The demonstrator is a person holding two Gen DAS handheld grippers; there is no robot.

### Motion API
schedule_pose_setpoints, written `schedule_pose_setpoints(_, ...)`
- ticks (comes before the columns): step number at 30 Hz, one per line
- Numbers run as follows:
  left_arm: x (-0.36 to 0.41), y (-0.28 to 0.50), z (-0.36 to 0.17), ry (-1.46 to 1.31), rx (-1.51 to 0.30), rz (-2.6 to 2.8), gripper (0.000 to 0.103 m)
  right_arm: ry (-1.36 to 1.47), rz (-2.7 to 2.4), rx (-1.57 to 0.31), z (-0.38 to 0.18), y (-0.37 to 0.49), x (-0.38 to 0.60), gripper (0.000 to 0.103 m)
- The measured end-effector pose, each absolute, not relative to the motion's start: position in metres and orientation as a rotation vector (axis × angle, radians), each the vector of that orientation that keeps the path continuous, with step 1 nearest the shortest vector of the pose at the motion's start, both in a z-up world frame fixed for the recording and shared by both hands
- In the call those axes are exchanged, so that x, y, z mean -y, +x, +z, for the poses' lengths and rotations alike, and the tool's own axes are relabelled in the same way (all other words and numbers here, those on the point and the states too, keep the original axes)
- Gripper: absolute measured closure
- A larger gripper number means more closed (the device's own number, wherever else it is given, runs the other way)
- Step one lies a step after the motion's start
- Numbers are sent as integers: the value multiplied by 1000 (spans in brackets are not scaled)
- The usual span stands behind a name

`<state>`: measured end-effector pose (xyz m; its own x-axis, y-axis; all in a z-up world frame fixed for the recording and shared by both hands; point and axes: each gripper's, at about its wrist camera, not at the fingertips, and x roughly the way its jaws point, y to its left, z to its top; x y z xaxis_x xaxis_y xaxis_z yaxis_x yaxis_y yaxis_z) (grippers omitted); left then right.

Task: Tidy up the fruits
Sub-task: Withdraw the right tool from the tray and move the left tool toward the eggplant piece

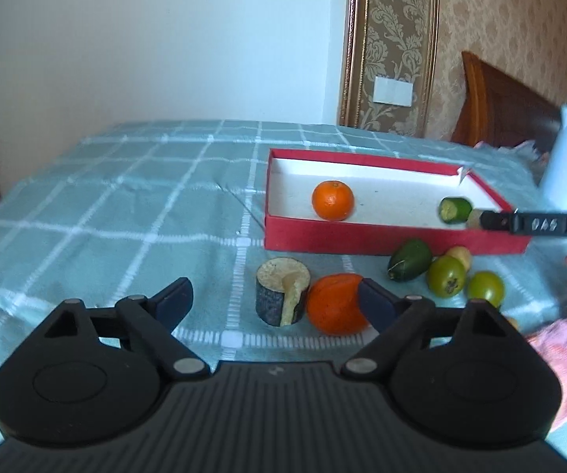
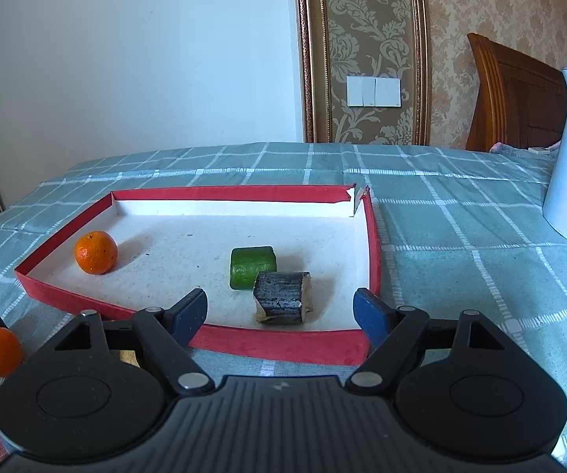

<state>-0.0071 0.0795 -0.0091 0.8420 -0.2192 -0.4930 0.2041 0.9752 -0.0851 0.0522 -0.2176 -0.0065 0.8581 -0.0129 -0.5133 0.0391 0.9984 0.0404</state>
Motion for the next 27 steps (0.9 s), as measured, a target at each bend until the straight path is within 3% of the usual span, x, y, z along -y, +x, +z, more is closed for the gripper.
schedule_pose_setpoints(11, -91, 14, -11, -18, -554, -191, 14, 47, -36, -535, -8, 52, 217, 19)
schedule_pose_setpoints(19, -83, 25, -9, 130, -533, -177, 0, 42, -40, -534, -8, 53, 216, 19)
schedule_pose_setpoints(27, -84, 24, -13, 190, -551, -178, 0, 38, -43, -534, -8, 52, 216, 18)
